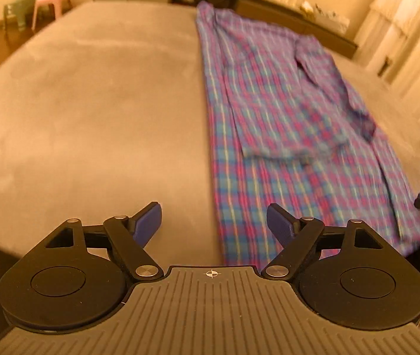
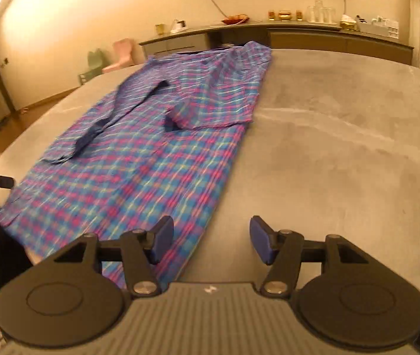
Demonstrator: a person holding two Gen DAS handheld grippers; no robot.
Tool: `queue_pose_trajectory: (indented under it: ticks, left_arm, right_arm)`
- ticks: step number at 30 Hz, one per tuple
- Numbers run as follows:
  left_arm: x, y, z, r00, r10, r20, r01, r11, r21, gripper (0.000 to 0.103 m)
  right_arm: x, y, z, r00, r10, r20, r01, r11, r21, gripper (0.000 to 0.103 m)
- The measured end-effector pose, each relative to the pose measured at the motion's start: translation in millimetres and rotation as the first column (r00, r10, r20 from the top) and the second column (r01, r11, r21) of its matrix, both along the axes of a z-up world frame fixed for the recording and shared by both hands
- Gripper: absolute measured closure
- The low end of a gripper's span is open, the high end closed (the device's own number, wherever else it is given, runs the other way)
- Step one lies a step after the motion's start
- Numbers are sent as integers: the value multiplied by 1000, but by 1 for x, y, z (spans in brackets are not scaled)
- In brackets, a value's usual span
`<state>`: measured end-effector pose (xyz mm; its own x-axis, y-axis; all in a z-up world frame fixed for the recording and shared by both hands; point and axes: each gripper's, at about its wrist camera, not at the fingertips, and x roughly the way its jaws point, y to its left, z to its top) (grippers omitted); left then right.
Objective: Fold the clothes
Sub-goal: 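Grasp the shirt hem with the left gripper while the right gripper grasps the hem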
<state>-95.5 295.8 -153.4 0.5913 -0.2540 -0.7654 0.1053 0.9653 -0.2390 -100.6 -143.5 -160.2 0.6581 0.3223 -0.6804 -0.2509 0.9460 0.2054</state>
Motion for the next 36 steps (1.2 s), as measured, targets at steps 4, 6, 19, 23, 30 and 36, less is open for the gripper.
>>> queue_pose_trajectory:
  ticks: [4, 6, 19, 23, 30, 36]
  left_arm:
    - [-8, -23, -2, 998, -58, 11, 58, 998, 0, 46]
    - [-9, -38, -2, 995, -98, 28, 97, 995, 33, 83]
    - [37, 8, 55, 999, -35, 34, 45, 917, -396, 103]
    - [126, 9, 92, 995, 62, 81, -16, 881, -472, 103]
    - [272, -3, 37, 958, 272, -88, -284, 873, -396, 103]
    - [197, -5, 25, 983, 163, 90, -127, 941, -314, 64]
  right_arm:
    - [-15, 17, 3, 996, 85, 18, -85, 996, -35, 65]
    - [-21, 27, 5, 993, 117, 26, -114, 990, -86, 93]
    - [51, -30, 88, 995, 40, 92, -65, 955, 289, 99]
    - [155, -43, 96, 996, -76, 55, 47, 914, 402, 99]
    - [290, -48, 13, 936, -270, -227, 340, 865, 369, 84]
    - [201, -63, 27, 971, -238, 13, 218, 908, 359, 55]
